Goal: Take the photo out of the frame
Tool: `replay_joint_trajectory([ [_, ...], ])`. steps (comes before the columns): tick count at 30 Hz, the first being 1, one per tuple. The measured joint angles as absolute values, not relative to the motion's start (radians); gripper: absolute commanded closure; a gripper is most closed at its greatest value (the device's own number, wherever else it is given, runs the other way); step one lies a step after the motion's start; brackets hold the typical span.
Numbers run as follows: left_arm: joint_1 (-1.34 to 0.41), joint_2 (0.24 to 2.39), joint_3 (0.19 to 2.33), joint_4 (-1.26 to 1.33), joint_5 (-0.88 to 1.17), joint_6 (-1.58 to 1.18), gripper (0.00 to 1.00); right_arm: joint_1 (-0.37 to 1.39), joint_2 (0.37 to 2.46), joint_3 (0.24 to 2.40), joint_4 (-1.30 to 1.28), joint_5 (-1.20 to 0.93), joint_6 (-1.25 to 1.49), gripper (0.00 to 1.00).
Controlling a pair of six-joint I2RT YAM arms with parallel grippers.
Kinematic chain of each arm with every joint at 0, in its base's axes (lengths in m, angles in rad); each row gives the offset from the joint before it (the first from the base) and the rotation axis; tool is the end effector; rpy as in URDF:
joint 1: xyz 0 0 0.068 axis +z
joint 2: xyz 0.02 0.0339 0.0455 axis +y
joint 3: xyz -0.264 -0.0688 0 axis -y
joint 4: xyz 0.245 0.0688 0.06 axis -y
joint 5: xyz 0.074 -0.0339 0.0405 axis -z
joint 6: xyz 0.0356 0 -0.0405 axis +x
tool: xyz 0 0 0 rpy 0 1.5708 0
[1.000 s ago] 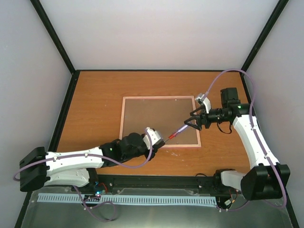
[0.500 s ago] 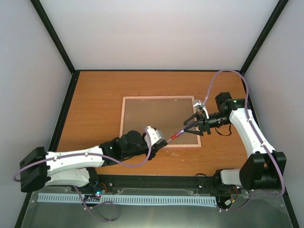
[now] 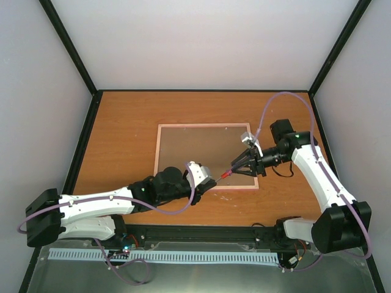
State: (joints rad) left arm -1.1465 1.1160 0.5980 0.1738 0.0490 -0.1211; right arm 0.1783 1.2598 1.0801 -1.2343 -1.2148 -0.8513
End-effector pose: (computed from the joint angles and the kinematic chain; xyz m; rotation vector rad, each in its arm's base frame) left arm 0.1012 -0.2283 0.2445 1.0211 1.7429 -0.8817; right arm 0.1953 0.0691 0.2947 -1.2042 1.8814 1.4055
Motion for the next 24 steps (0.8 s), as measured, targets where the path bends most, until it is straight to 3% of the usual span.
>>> replay_joint_trajectory([
  [3, -1.147, 1.116, 0.598, 0.178, 0.053, -0.121, 0.99, 0.179, 1.249, 1.079, -1.214, -1.207, -0.833, 0.73],
  [14, -1.145, 1.110, 0.597, 0.178, 0.046, -0.117, 0.99, 0.182, 1.237, 1.073, -1.180, -1.208, -0.791, 0.72],
  [21, -1.139, 1.090, 0.582, 0.181, 0.046, -0.106, 0.99, 0.193, 1.237, 1.071, -1.185, -1.238, -0.765, 0.97],
  [22, -1.139, 1.090, 0.582, 0.182, 0.046, -0.106, 0.92, 0.192, 1.237, 1.071, -1.180, -1.241, -0.762, 0.97],
  [24, -1.138, 1.091, 0.582, 0.182, 0.036, -0.113, 0.62, 0.192, 1.237, 1.070, -1.169, -1.241, -0.754, 0.97],
])
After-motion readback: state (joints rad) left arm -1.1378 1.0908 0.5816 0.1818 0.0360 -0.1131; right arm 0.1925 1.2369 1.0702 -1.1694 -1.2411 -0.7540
